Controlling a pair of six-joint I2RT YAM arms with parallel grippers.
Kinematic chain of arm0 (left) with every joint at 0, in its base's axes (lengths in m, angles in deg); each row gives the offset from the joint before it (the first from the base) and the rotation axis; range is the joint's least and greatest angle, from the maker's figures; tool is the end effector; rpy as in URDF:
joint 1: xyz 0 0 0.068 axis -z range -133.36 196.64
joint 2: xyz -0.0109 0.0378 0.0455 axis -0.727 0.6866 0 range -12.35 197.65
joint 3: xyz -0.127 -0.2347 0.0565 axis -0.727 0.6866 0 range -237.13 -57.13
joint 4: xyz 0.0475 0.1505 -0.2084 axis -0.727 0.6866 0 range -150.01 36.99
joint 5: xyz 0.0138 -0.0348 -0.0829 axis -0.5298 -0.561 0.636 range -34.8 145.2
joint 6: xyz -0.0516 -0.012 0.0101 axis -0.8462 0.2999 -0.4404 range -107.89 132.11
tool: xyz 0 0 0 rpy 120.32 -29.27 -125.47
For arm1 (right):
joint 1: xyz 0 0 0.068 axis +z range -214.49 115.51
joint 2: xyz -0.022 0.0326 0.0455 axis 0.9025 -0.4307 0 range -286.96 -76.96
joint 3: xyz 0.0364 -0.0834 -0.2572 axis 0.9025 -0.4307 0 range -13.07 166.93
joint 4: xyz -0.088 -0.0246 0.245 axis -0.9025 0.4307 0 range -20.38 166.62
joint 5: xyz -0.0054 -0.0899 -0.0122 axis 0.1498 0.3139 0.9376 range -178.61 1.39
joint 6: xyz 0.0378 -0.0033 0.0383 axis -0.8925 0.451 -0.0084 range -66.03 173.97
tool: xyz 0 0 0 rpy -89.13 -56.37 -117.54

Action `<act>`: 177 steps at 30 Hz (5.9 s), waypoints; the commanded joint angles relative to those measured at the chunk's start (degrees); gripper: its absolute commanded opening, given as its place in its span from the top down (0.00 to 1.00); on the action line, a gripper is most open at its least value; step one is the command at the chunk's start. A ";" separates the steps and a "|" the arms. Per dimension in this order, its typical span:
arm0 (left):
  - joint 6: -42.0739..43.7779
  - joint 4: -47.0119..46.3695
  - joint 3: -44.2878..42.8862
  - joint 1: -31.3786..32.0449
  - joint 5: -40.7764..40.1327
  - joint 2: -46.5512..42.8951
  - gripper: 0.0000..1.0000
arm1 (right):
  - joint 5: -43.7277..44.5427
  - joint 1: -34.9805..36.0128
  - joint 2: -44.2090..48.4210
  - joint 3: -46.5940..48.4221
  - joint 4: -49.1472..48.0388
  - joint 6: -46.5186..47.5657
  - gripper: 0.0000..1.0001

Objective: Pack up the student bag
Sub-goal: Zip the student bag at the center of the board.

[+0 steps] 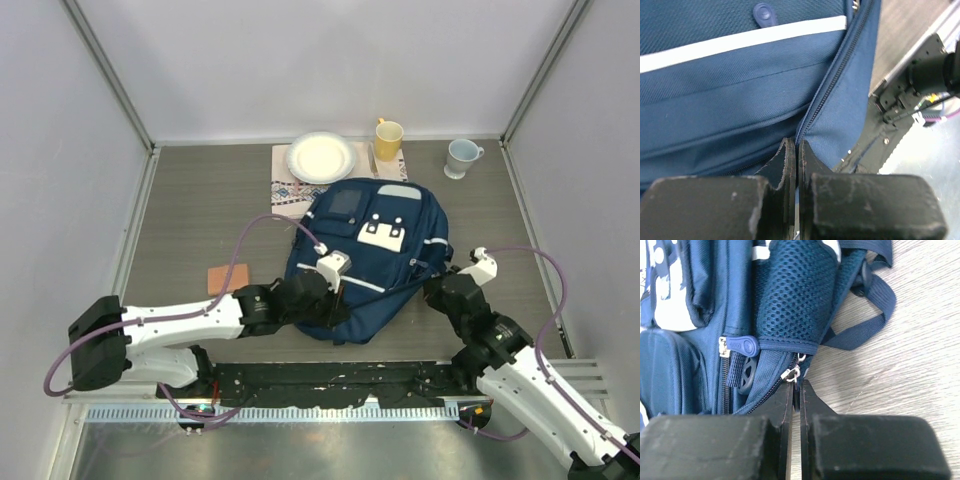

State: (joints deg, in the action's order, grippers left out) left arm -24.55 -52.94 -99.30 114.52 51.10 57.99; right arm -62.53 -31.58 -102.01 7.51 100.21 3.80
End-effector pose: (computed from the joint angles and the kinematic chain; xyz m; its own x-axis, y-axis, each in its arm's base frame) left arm 0.1021 -0.2445 0.2361 -0.7129 0.1723 -0.6797 0.5939 0.6639 -0.4546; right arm 0.1062 0.0502 0.2051 -0.4516 0.5294 -0.7182 0.2513 0.8478 0.4669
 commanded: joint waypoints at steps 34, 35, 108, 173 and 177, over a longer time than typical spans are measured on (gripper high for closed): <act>-10.53 15.97 8.07 -15.41 -6.72 -27.72 0.12 | -10.87 -2.32 -10.52 5.44 -14.58 1.05 0.36; -10.45 15.52 8.07 -15.41 -5.84 -27.46 0.11 | -12.53 -2.32 -11.49 5.44 -15.81 0.61 0.36; -22.39 2.15 2.71 -17.36 -4.85 -8.73 0.29 | -8.94 -2.32 -2.79 -6.69 -17.58 -13.02 0.99; -68.88 9.98 -12.15 7.36 -30.09 16.31 0.32 | -7.72 -2.32 -1.31 -3.88 -13.80 -11.62 0.99; -72.13 9.19 -11.09 7.27 -32.55 17.10 0.39 | -7.45 -2.32 -0.52 -3.88 -13.10 -11.70 0.99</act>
State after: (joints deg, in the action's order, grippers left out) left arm -91.83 -43.00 -110.43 121.64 23.41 74.56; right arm -70.70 -34.27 -103.54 1.50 85.18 -9.55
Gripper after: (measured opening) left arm 0.620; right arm 0.084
